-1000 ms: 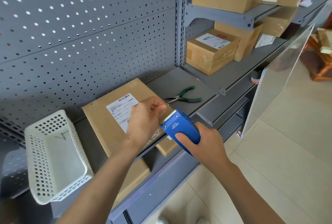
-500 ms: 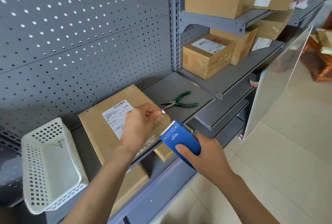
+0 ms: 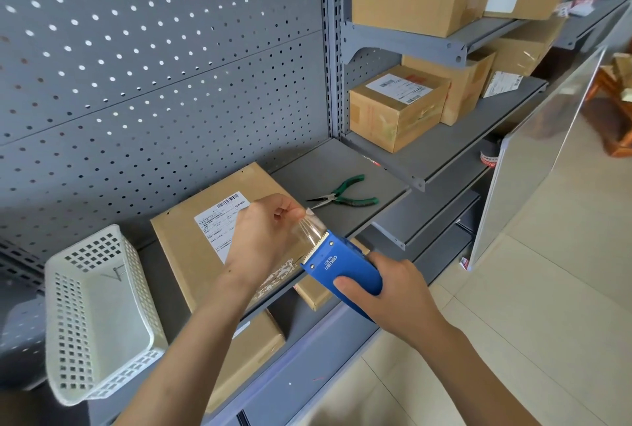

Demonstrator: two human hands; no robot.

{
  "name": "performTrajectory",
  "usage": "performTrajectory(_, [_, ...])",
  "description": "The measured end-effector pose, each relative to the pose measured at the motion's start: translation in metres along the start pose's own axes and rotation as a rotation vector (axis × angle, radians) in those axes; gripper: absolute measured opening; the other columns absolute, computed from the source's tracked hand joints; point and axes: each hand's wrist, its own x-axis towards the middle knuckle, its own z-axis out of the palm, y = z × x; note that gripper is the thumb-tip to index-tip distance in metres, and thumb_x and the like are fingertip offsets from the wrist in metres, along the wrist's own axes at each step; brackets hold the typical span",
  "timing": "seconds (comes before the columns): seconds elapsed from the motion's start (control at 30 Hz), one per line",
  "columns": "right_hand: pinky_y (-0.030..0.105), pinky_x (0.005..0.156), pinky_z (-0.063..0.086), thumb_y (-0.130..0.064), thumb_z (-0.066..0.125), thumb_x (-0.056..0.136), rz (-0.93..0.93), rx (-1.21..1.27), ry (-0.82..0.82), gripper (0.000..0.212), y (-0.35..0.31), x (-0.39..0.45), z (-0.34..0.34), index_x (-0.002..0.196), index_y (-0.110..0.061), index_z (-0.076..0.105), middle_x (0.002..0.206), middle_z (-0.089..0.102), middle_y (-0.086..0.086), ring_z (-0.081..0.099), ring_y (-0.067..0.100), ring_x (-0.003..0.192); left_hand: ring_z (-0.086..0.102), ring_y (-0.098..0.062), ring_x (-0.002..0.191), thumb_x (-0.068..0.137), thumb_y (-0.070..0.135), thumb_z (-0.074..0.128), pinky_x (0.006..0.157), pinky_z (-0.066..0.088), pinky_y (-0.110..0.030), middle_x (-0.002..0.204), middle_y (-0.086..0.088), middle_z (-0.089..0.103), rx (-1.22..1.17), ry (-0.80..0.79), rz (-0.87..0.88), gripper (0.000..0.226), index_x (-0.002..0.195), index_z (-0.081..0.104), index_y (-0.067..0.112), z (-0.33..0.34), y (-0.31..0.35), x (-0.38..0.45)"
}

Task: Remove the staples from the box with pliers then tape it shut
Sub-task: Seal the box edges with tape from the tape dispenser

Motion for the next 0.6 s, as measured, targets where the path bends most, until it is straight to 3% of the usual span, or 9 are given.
performTrajectory(0.1, [0.017,0.055,0.053,-0.089,0.049,0.078,0.037,0.038,-0.001,0.062,0.003,0.001,0.003,0.089,-0.029,0.057,0.074,0.065,-0.014,0.066,0.003,0.064,0.06,0.007,0.079,0.093,0.027,0.068,0.062,0.04,-0.003,0.079,0.018,0.068,-0.012,0.01,-0.007,0.017,0.078,0.067,0.034,0.0,0.0,-0.003])
performTrajectory(0.2, [0.039,0.058,0.055,-0.082,0.056,0.075,0.159,0.205,0.04,0.066,0.009,0.001,0.008,0.082,-0.016,0.062,0.069,0.065,0.002,0.061,0.019,0.059,0.061,0.003,0.082,0.094,0.028,0.067,0.064,0.039,-0.005,0.081,0.017,0.068,-0.025,0.03,-0.035,0.016,0.079,0.068,0.033,0.0,-0.003,-0.006])
performTrajectory(0.23, [0.041,0.057,0.054,-0.08,0.057,0.075,0.186,0.249,0.04,0.065,0.009,0.001,0.009,0.081,-0.015,0.062,0.069,0.065,0.004,0.06,0.02,0.058,0.061,0.001,0.083,0.094,0.028,0.068,0.066,0.039,-0.007,0.082,0.016,0.069,-0.031,0.032,-0.04,0.015,0.079,0.068,0.032,-0.001,-0.005,-0.006])
performTrajectory(0.33, [0.03,0.055,0.052,-0.074,0.062,0.081,0.159,0.211,0.006,0.052,0.01,0.0,0.012,0.079,-0.023,0.059,0.066,0.063,-0.003,0.057,0.008,0.054,0.062,-0.002,0.086,0.094,0.029,0.068,0.069,0.042,-0.012,0.084,0.013,0.07,-0.02,0.026,-0.044,0.013,0.082,0.07,0.031,-0.003,-0.007,-0.004])
performTrajectory(0.43, [0.027,0.057,0.055,-0.083,0.054,0.076,0.133,0.11,-0.017,0.055,0.012,0.0,0.016,0.081,-0.028,0.059,0.069,0.065,-0.008,0.064,0.008,0.061,0.062,-0.001,0.086,0.094,0.031,0.069,0.069,0.042,-0.012,0.085,0.013,0.07,0.014,0.008,-0.019,0.01,0.084,0.071,0.031,-0.003,-0.006,0.0])
performTrajectory(0.6, [0.022,0.054,0.047,-0.082,0.056,0.076,0.163,0.16,-0.011,0.056,0.015,0.002,0.02,0.076,-0.026,0.058,0.062,0.059,-0.009,0.058,0.006,0.054,0.06,0.005,0.08,0.092,0.03,0.071,0.065,0.038,-0.006,0.081,0.018,0.067,0.044,-0.043,-0.008,0.009,0.082,0.07,0.031,-0.002,-0.007,0.008])
